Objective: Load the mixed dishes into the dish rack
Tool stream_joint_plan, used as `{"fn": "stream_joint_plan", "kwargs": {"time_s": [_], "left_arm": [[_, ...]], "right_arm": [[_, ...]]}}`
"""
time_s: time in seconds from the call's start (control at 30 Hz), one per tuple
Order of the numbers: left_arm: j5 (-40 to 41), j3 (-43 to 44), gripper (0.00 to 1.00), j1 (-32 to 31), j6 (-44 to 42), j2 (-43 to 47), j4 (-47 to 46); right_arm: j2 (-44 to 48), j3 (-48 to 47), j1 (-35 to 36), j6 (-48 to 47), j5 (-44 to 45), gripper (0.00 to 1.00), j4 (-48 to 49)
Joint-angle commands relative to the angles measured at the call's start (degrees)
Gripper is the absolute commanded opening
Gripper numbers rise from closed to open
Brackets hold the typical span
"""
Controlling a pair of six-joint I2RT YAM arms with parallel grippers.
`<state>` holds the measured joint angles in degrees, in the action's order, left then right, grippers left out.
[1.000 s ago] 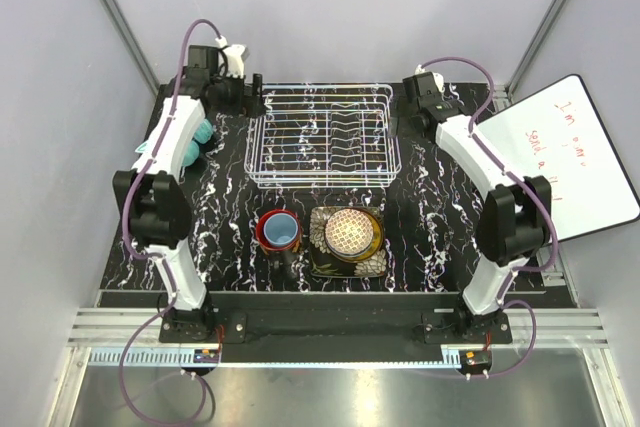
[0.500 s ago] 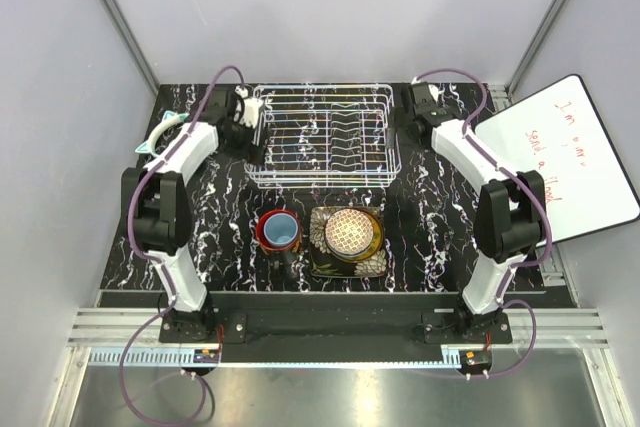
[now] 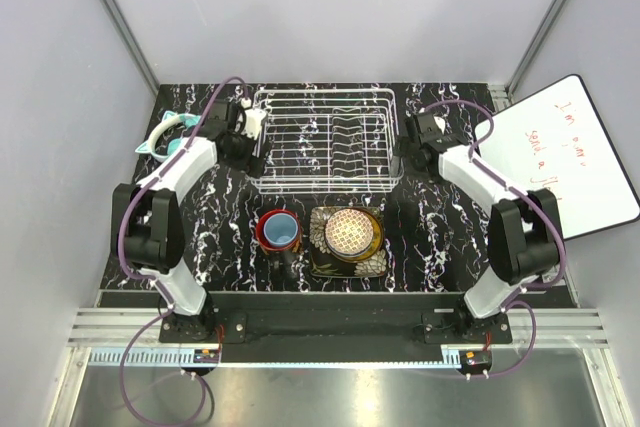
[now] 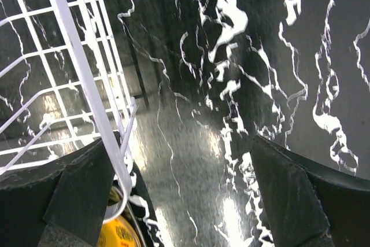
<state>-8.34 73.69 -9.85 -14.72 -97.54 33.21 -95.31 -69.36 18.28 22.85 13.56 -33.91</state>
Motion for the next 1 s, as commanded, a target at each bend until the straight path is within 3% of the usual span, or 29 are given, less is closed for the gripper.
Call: {"fn": "stream_joint_plan", "kwargs": {"time_s": [0.0,0.27,0.37,0.8,0.97], "left_arm": [[0.43,-2.32,0.97,-0.52,-0.93,2.35,-0.52],[0.07,-5.84,0.97,-0.53,-0.75,4.64,-1.92],[1.74,-4.35,0.98,-0.44,-1.27,4.72,-2.89],[1.57,8.57,0.98,-0.44,0.13,-4.32,-2.98],[1.93,15.14,0.98,-0.44,0.83,-6.88,-2.19]], "right_arm": [[5.3,3.35,0.7,2.28,-0.29,1.0,0.25],[6.1,4.68,1.49,3.69,-1.7,1.0,0.25],[7.67,4.59,3.85,2.91,1.53,1.0,0.07],[18.22,7.48,6.33,3.6,1.65,0.99,-3.27],[22.61,8.02,11.15,-0.16,-1.07,0.95,-3.79]]}}
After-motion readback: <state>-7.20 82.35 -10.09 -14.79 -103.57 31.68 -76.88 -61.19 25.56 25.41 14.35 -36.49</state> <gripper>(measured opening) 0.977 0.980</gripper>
